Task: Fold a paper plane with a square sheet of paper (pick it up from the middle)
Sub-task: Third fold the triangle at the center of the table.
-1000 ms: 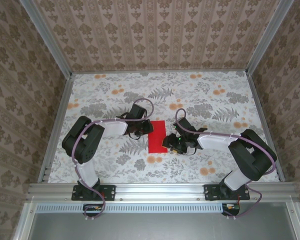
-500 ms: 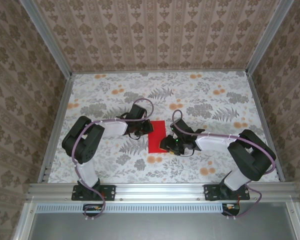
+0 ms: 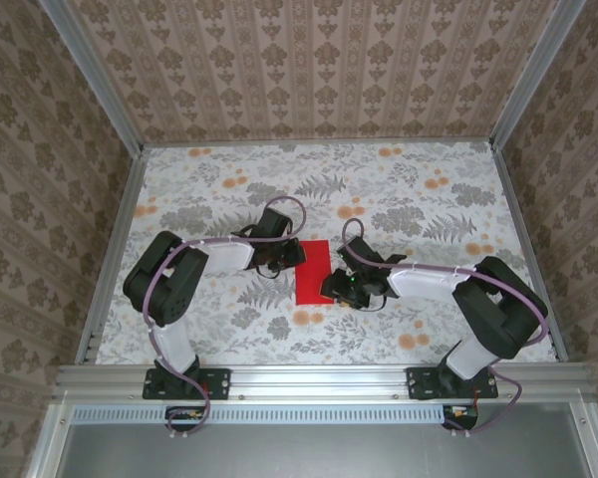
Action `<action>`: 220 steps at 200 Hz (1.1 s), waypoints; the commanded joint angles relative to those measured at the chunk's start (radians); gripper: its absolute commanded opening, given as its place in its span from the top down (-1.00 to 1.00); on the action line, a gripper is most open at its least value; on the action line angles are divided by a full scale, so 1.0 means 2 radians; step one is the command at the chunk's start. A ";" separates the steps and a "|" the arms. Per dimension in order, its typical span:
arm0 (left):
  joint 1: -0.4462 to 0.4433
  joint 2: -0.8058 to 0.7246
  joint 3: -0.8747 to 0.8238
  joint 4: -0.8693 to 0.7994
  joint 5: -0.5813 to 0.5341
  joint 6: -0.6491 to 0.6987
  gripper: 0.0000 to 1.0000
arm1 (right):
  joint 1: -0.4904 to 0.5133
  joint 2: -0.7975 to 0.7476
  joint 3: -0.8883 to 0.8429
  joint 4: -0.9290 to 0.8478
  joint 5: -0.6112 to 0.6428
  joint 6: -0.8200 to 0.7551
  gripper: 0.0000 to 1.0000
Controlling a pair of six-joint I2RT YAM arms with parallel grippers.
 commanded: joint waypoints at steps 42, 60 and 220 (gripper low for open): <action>0.006 0.016 -0.034 -0.038 -0.031 -0.014 0.71 | 0.012 0.029 0.022 0.054 -0.038 0.015 0.06; 0.006 0.016 -0.035 -0.037 -0.031 -0.013 0.72 | 0.012 0.026 0.021 0.065 -0.039 0.018 0.06; 0.009 0.014 -0.043 -0.030 -0.025 -0.012 0.72 | -0.021 -0.041 -0.069 0.198 -0.017 0.055 0.05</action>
